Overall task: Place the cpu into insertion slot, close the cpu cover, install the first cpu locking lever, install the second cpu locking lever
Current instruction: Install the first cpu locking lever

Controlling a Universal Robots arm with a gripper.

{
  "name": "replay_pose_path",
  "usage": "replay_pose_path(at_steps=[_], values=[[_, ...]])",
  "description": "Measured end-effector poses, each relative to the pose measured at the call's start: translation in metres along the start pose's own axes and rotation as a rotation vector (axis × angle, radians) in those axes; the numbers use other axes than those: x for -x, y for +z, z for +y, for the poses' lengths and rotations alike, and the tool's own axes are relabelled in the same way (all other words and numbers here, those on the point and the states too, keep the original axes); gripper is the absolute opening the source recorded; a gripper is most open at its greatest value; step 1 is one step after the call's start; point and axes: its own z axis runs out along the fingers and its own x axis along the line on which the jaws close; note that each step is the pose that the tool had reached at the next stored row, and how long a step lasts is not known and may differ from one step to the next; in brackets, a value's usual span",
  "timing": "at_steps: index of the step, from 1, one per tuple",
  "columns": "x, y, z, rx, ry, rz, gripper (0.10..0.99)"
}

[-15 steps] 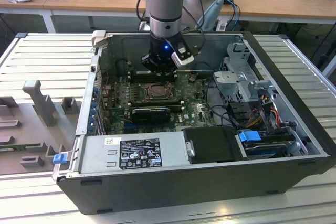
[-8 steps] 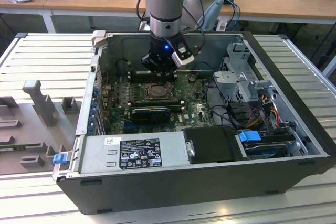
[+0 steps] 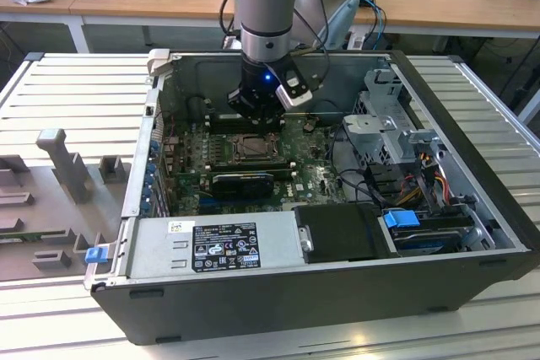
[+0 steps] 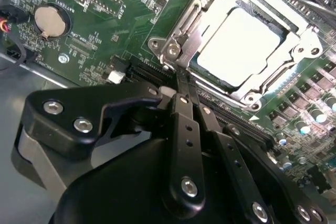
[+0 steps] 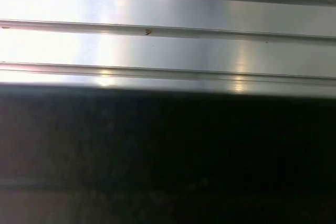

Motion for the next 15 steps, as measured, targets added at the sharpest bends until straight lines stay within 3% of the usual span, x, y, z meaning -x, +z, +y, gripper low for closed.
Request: replay_pose_path(at_steps=[2,3,5,6,7,10,15], values=[[-0.0001,0.0007,-0.0006,0.002,0.000,0.0003,0.106],[-0.0001,0.0008,-0.0005,0.017,0.001,-0.0005,0.106],[0.0001,0.0000,-0.0001,0.023,0.001,-0.0015,0.106],[0.0003,-0.0108,0.0004,0.022,0.001,-0.0010,0.106],[0.0006,-0.0168,0.0008,0.023,0.001,-0.0011,0.106],[0.0003,-0.0171,-0.0053,0.022,0.001,-0.0010,0.106],[0.0003,-0.0173,-0.0093,0.022,0.001,-0.0010,0.106]])
